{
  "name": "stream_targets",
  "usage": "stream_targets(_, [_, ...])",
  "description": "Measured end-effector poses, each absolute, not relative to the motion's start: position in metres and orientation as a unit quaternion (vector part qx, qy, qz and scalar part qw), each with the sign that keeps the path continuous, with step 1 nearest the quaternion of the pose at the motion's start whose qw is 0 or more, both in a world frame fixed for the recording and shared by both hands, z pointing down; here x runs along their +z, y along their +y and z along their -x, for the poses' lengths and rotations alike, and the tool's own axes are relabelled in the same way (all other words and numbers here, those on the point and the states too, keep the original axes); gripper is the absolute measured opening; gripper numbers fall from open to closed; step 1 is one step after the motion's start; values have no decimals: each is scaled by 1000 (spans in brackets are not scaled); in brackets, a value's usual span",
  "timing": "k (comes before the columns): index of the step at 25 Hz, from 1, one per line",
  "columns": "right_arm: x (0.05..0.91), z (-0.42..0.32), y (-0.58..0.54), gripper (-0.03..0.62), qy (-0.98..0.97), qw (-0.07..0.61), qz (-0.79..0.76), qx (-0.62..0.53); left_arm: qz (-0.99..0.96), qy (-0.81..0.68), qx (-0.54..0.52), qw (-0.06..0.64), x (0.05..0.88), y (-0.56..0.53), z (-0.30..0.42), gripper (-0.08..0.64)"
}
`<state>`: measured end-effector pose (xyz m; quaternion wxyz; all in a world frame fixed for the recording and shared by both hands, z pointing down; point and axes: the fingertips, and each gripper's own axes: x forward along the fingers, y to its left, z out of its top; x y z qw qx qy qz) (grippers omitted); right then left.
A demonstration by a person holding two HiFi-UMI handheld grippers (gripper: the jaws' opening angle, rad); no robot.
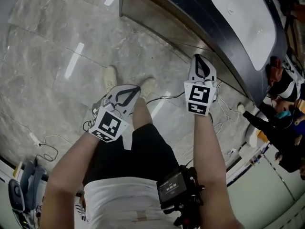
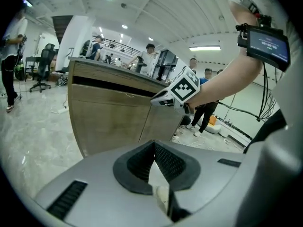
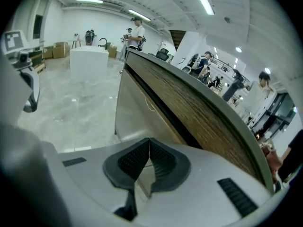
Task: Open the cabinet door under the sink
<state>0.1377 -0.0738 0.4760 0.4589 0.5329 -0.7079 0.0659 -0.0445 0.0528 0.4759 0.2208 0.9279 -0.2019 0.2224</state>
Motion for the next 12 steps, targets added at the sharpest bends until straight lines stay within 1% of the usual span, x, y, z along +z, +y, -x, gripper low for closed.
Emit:
stream_targets(5, [479,-141,-86,15,-675,506,-537,-1,-926,-212,224,218,488,41,55,11])
stream_targets(10, [472,-157,-88,20,-642,541,-540,-61,-926,-205,219,228,493,50,37,11])
stream_targets(11, [470,-161,-88,37,-636,548,-539,-72,-927,-203,217,231,494,52,32,11])
stream_targets(12, [469,-164,-88,66,-630,554,-538,-82,-927,-201,215,234,494,54,29,11])
